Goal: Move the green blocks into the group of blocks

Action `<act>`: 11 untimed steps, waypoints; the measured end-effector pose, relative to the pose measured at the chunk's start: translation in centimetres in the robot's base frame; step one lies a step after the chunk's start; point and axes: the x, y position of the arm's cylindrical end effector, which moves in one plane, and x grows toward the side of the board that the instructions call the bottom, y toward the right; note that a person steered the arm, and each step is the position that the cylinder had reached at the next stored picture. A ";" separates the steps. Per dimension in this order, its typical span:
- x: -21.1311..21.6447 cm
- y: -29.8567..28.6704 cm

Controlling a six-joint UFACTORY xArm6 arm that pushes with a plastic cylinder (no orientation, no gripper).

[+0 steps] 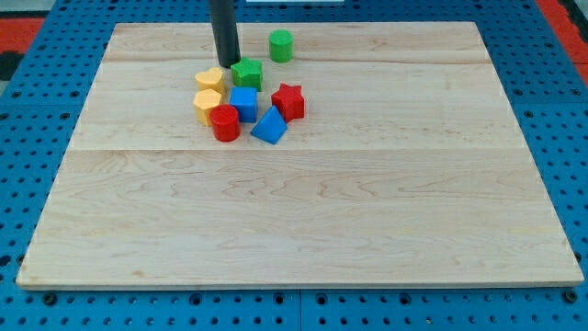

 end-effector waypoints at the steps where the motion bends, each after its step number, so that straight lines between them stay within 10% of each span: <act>1: -5.5 2.7; 3: -3.6 10.5; 5: -6.8 8.9; 11: 2.8 9.6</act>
